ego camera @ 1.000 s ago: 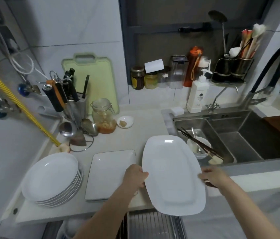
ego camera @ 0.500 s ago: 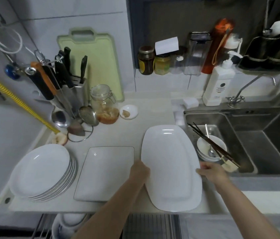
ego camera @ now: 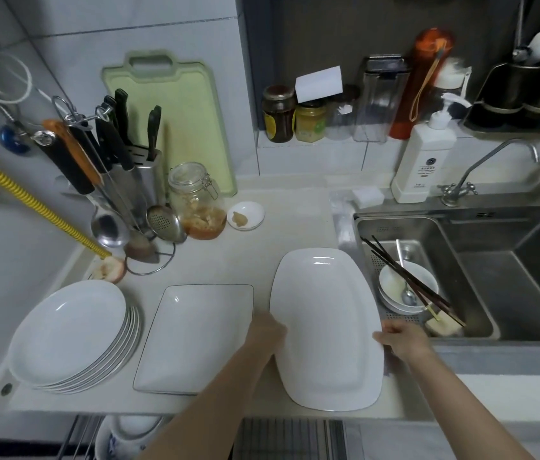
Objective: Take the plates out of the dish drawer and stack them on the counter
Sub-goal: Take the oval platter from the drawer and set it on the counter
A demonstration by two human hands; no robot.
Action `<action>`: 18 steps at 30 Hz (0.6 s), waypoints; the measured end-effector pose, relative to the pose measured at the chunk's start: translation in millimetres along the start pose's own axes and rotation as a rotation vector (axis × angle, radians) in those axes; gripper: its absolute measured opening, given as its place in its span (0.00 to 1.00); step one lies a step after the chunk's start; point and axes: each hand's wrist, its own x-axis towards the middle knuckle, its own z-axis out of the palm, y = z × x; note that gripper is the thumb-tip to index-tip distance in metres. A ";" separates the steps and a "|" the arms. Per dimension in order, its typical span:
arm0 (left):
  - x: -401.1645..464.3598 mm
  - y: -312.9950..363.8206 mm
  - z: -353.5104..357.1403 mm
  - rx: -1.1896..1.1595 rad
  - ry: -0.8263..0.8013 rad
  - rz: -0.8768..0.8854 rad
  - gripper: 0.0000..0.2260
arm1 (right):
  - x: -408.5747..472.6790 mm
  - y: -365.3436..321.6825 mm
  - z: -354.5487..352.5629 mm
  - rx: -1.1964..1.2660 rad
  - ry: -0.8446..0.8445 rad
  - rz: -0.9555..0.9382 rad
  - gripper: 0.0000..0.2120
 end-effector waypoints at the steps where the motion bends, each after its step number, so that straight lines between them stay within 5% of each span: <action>1: -0.2 -0.2 0.3 -0.016 0.006 -0.006 0.13 | 1.2 0.6 0.6 -0.004 0.000 0.007 0.08; 18: 2.8 1.0 3.2 -0.015 -0.037 0.020 0.12 | 6.3 -6.8 6.3 -0.103 0.024 0.005 0.07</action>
